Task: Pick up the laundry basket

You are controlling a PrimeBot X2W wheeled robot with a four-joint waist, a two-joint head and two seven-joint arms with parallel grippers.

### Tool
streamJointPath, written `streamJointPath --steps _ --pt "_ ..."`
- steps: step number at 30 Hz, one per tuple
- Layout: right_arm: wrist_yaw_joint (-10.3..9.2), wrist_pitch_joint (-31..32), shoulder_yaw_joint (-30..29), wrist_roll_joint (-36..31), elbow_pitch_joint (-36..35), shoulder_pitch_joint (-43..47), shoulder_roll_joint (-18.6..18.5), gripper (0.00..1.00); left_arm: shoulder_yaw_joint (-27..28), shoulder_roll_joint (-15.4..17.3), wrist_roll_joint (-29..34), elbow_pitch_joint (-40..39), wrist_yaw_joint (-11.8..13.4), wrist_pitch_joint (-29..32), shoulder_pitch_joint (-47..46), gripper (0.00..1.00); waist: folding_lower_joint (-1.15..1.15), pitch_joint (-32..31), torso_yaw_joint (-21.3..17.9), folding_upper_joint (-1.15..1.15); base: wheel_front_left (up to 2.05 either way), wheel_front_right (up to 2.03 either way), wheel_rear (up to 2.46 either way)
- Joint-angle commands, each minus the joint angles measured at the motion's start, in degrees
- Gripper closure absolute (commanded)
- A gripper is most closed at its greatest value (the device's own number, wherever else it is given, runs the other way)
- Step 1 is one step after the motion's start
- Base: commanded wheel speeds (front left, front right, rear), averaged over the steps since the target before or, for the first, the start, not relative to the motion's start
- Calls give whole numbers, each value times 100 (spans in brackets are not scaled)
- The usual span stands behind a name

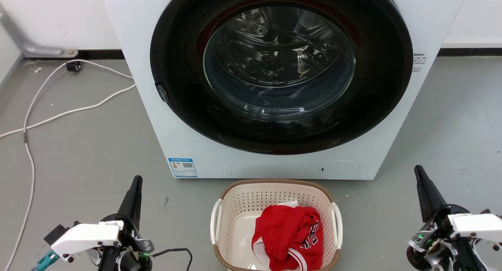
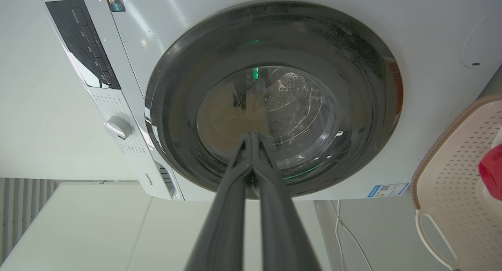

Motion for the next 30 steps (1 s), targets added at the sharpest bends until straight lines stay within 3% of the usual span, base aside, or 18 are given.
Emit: streamJointPath --steps 1,30 --pt "2 22 -11 -33 3 -62 24 100 15 -2 40 -2 -19 11 -54 100 0 0 0 0 0 0 0" --pt "2 30 -27 -45 4 -65 36 100 36 -18 44 -1 -19 25 -56 100 0 0 0 0 0 0 0"
